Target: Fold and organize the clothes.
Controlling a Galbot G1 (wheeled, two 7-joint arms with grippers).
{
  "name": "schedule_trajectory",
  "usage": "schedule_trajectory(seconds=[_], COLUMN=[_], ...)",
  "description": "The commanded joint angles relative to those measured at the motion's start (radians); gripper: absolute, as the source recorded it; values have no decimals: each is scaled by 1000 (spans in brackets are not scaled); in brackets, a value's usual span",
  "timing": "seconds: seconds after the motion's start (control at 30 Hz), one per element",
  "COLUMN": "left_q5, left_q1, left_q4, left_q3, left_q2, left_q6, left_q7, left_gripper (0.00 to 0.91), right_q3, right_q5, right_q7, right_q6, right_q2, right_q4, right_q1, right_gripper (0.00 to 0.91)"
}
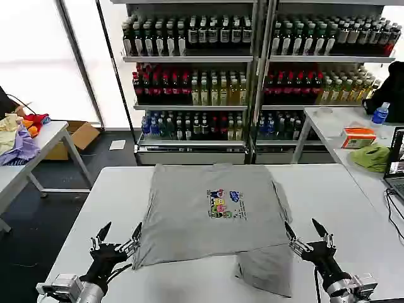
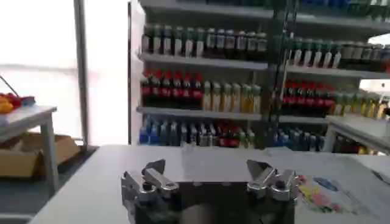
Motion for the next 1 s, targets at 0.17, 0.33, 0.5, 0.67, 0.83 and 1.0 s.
schedule_trajectory(seconds=[0.17, 0.33, 0.5, 0.67, 0.83, 1.0], left_q5=[-272, -266, -251, -234, -209, -190], left_q1=[23, -11, -74, -106, -90, -61], left_q4=[57, 92, 145, 170, 162, 157], left_q3=[67, 103, 123, 123, 157, 175], left_q2=[250, 241, 192, 143, 116, 94], left_q6=[116, 115, 114, 111, 104, 103], left_q7=[-217, -211, -213, -223, -230, -227], left_gripper=[907, 907, 907, 907, 907, 141], right_q3=[-57, -95, -125, -139, -140, -146], right_q5=[38, 27, 16, -14, -19, -31], right_q7=[135, 143, 145, 167, 160, 157], right_q6=[-178, -190, -193, -176, -141, -138], right_q2=[-50, -32, -9, 13, 24, 16], right_q4=[51, 57, 51, 35, 33, 12], right_q1=[-65, -85, -74, -98, -115, -119], right_gripper=[907, 907, 907, 111, 0, 0])
